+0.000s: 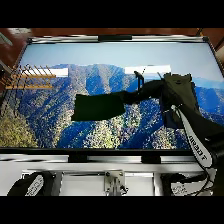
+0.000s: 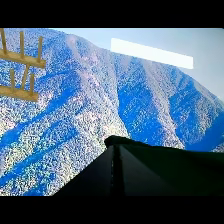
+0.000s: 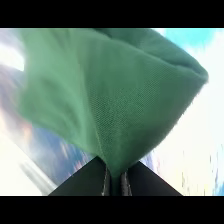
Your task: Fold the shirts.
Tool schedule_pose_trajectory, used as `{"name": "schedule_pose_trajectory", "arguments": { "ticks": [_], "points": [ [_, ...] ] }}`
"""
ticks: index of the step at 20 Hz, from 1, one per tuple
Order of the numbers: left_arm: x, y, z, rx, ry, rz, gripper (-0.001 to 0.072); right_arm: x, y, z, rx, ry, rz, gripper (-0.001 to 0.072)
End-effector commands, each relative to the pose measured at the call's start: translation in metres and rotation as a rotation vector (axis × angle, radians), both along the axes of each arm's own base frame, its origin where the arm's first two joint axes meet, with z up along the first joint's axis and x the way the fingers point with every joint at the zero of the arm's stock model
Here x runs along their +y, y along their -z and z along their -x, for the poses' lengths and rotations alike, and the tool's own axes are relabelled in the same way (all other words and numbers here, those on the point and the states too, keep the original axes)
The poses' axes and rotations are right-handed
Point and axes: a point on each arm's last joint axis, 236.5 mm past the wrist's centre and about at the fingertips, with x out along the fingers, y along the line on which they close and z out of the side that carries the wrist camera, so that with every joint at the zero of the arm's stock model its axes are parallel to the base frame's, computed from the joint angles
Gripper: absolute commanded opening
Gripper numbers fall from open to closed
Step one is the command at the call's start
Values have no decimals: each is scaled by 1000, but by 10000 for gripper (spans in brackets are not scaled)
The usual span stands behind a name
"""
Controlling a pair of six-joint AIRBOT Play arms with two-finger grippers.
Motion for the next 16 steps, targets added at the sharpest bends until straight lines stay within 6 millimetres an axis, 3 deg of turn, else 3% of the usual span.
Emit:
{"name": "schedule_pose_trajectory", "arguments": {
  "ticks": [1, 4, 6, 9, 12, 16],
  "points": [
    [0, 0, 0, -2, -2, 2, 50, -22, -86, -62, -234, 64, -38, 66],
    [-1, 1, 1, 6, 2, 2, 49, -73, -127, -102, -339, 186, -10, 66],
    [-2, 4, 2, 18, 8, 2, 50, -115, -140, -120, -381, 270, 31, 66],
    [-2, 4, 3, 21, 11, -2, 49, -196, -152, -153, -454, 472, 86, 66],
    [-2, 4, 3, 21, 11, -2, 49, -267, -165, -170, -522, 641, 116, 66],
    [-2, 6, 1, 26, 11, 1, 49, -352, -176, -176, -614, 795, 229, 66]
  ]
}}
